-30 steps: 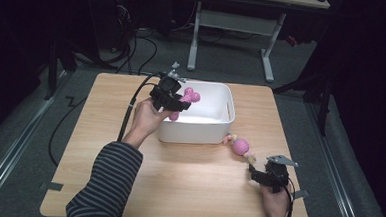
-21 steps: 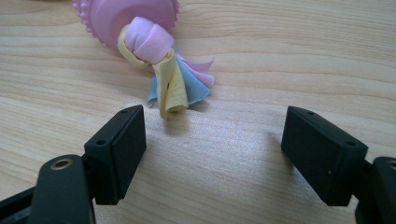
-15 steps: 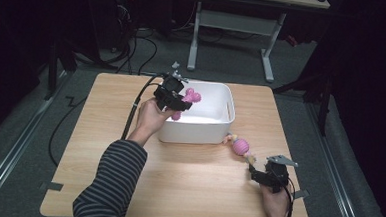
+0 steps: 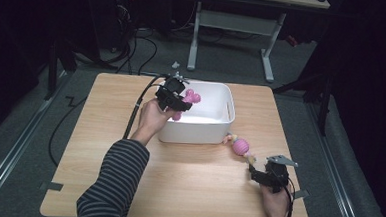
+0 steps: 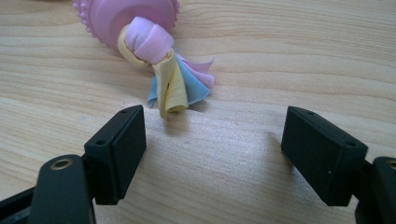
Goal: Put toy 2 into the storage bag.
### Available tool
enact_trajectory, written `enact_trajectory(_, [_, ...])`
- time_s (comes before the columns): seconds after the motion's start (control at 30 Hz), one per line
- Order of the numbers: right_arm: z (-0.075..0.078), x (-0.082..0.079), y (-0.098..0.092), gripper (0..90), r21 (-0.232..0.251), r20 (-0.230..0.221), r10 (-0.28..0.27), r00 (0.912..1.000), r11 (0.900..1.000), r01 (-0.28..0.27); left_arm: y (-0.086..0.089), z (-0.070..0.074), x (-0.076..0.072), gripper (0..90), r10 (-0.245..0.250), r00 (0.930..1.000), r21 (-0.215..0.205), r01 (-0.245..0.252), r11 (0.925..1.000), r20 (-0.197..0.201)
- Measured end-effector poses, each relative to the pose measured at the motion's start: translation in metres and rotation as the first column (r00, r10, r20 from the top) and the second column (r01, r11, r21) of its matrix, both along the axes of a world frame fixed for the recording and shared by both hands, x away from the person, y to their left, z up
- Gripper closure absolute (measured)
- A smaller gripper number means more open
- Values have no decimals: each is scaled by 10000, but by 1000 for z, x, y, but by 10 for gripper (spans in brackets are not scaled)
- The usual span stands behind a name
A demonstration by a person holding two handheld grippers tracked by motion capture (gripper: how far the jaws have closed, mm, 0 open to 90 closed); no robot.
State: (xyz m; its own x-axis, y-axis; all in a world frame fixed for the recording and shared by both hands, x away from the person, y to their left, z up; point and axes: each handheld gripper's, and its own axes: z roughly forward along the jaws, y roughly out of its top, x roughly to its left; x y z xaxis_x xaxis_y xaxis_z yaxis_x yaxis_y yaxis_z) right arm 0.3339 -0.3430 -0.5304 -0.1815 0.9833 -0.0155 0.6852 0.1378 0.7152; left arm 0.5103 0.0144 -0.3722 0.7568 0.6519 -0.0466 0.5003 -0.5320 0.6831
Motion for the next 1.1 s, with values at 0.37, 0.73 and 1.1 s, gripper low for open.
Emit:
enact_trajectory(0.37, [0, 0, 0, 222, -3, 0, 1, 10000, 10000, -1, -4, -8, 3, 587, 107, 9999, 320, -104, 9994, -90])
enact_trajectory(0.73, [0, 0, 0, 222, -2, -8, 8, 10000, 10000, -8, -8, -14, 2, 586, 48, 9999, 682, -38, 9977, -145])
enact_trajectory(1.1, [0, 0, 0, 222, -2, -3, 9, 10000, 10000, -9, -8, -20, 2, 585, 114, 9995, 795, -91, 9968, -285])
